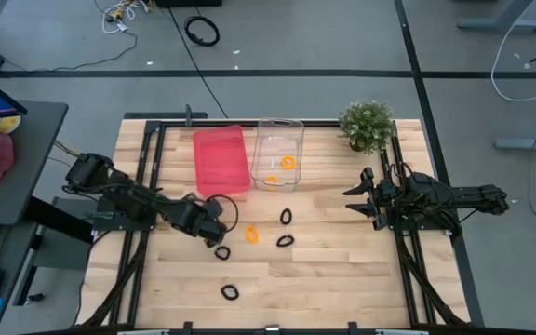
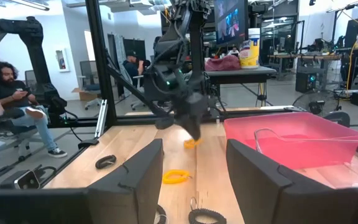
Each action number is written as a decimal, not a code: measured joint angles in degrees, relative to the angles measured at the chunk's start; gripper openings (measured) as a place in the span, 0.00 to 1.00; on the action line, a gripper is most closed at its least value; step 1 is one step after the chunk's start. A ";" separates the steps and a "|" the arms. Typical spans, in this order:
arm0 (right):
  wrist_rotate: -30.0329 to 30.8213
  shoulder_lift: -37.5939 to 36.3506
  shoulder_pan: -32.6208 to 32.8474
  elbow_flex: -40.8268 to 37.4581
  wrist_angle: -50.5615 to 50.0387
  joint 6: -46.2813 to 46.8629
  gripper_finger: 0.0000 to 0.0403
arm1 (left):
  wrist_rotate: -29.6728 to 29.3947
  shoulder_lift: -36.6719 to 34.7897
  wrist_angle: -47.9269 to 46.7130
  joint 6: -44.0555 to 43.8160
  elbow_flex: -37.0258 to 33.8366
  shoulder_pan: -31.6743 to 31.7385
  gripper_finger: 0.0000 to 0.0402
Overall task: Sort spring keychains
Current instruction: Put the yellow spring keychain into the transparent bin, then put the black spring keychain into the red bin
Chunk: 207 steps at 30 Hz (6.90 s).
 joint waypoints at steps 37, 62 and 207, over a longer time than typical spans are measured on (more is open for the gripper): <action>0.00 0.01 0.00 0.02 0.00 0.01 0.45 | -11.37 -0.22 48.79 45.28 8.27 23.15 0.02; 0.00 0.01 0.00 0.02 0.00 0.01 0.45 | -2.50 -0.22 50.84 42.49 8.29 26.35 0.41; -0.01 0.01 0.00 0.02 -0.04 -0.01 0.45 | 6.21 15.05 -13.52 42.43 43.22 17.44 0.52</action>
